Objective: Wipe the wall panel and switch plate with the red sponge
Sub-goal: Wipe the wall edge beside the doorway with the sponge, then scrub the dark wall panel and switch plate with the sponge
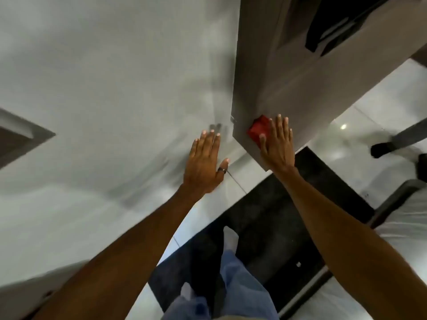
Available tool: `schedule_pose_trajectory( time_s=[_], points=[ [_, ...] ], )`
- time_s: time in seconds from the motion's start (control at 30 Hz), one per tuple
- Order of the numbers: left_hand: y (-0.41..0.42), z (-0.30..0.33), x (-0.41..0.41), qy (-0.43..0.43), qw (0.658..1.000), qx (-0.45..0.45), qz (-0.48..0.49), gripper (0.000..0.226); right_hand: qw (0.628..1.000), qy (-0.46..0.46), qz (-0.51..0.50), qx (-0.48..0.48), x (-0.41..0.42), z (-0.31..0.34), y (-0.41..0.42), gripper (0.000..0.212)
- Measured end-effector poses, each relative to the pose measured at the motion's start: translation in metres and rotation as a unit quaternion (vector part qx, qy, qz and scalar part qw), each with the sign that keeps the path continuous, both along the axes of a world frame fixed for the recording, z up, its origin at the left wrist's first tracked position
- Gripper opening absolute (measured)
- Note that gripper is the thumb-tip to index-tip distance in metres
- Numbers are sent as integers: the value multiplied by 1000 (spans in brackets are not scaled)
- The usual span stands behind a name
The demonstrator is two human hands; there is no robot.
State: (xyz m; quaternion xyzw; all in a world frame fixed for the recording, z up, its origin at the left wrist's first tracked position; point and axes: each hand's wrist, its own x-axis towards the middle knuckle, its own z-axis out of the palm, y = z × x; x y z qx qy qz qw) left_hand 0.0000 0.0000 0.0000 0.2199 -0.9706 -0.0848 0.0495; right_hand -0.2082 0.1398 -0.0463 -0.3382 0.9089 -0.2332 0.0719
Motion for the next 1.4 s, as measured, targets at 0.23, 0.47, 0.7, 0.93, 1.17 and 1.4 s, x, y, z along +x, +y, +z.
schedule_pose_trajectory(
  time_s=[0.23, 0.47, 0.7, 0.93, 1.17, 1.4],
  points=[
    [-6, -42, -32, -46, 999, 7, -15, 72, 990, 16, 95, 102, -35, -48, -19, 79],
    [-6, -35, -8, -41, 999, 12, -2, 70, 995, 1, 26, 92, -7, -40, -27, 79],
    [-6, 4, 82, 4, 999, 5, 41, 69, 946, -249, -151, -140, 75, -8, -19, 61],
    [-26, 72, 184, 98, 990, -94, 48, 69, 751, -507, -200, -373, 235, 80, -51, 51],
    [-53, 170, 274, 219, 945, -223, 96, 70, 791, -325, -64, -514, 358, 200, -109, 55],
    [-98, 242, 413, 314, 858, -351, 206, 72, 799, -58, 115, -587, 471, 289, -163, 61]
  ],
)
